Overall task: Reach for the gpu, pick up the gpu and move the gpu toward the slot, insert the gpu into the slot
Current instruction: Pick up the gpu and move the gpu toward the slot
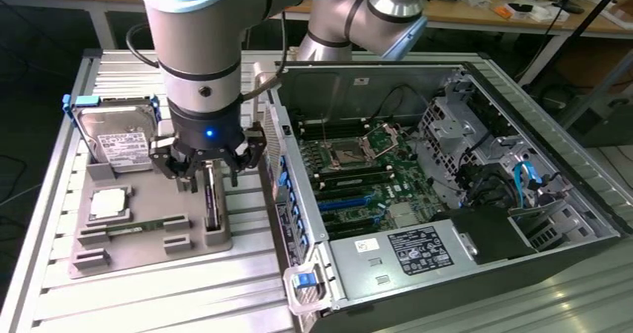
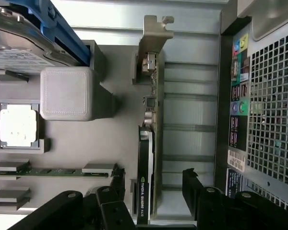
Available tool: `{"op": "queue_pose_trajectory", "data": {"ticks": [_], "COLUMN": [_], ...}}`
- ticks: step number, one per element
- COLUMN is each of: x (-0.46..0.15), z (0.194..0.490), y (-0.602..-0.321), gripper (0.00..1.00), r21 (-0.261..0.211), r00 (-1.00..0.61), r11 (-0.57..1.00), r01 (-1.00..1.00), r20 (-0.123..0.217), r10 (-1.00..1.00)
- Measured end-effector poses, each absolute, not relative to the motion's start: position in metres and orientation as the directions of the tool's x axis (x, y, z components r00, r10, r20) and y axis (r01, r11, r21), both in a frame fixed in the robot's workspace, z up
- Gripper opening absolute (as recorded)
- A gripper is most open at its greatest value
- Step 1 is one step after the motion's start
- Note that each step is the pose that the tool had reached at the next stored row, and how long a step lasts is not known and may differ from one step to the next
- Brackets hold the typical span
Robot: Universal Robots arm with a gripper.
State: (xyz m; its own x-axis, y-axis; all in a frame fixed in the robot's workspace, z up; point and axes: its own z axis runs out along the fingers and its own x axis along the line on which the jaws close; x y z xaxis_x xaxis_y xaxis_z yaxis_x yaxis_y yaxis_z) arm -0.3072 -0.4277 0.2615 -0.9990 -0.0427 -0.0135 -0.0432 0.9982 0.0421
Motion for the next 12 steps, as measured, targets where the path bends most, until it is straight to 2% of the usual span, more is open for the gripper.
{"op": "queue_pose_trajectory", "data": {"ticks": [12], "x": [-0.311], "z": [0.243], "y": [-0.415], "gripper": [0.6], "r21": [0.045], "r00": [-0.999], "r11": [0.998], "r01": [-0.043], "r20": [-0.014], "r10": [-0.043]}}
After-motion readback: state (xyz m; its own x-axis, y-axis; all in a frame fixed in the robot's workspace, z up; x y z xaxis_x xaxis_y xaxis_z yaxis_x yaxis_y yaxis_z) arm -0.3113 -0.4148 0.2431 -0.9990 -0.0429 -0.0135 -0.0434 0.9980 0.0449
